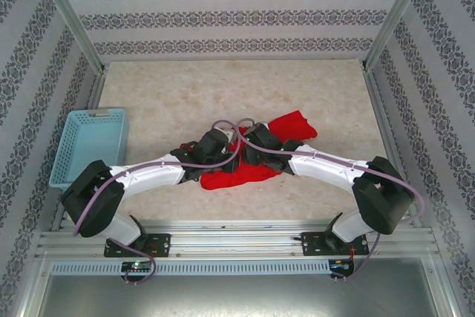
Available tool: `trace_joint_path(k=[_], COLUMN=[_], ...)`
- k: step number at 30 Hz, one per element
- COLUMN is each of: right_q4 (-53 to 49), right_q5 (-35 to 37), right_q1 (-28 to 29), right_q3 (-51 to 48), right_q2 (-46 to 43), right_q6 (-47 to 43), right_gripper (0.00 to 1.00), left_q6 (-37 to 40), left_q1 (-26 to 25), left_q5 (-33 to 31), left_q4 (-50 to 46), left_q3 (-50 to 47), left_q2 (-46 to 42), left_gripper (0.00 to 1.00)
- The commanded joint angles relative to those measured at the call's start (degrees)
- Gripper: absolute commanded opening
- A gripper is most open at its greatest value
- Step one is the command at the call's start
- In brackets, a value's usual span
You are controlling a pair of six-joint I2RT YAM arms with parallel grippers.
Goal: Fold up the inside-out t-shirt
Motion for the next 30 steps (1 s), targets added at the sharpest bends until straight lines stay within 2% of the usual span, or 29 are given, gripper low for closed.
trace_joint_path(k=[1,4,6,7,12,17,21,26,30], right_q4=[2.5,3.18,2.02,1.27,-1.48,-2.84,-4.27,-4.43,-2.69], right_q5=[-0.83,-2.56,-2.9,-2.96,-5.62,-11.61,-12.5,-9.61,-8.06], right_q1=[-1.02,-1.55,-1.63,-1.6,-1.66,-1.54,-1.18,-1.97,-7.26], right_q3=[0.0,2.1,3.45,3.89,2.07,-2.48,-5.18,-6.48,-6.33], right_q2=[2.39,3.46,2.52,1.38,-9.22,-18.9,-23.78,-25.06,-20.02], right_q6=[-0.82,-0.18,-0.07,-0.1,1.1,4.17,5.77,6.26,6.39], right_gripper=[0.42,0.17,0.03,0.0,0.0,0.0,0.0,0.0,0.0], left_q6=[1.33,1.4,1.84,2.13,2.52,2.08,3.29,4.17,4.88], left_q1=[-0.66,-0.69,-0.69,-0.69,0.45,3.44,3.53,3.53,2.57], left_q5=[0.51,-0.03,-1.19,-2.07,-8.9,-9.14,-10.52,-10.17,-8.26], left_q4=[2.87,2.21,0.89,0.09,-4.65,-6.13,-7.63,-8.43,-7.53], left_q3=[-0.15,0.14,0.28,0.38,0.23,1.15,3.31,4.33,3.31], left_q2=[-0.49,-0.51,-0.72,-0.76,-1.41,-0.51,0.1,0.23,-0.95], left_gripper=[0.0,0.0,0.0,0.02,0.09,0.2,0.3,0.31,0.34])
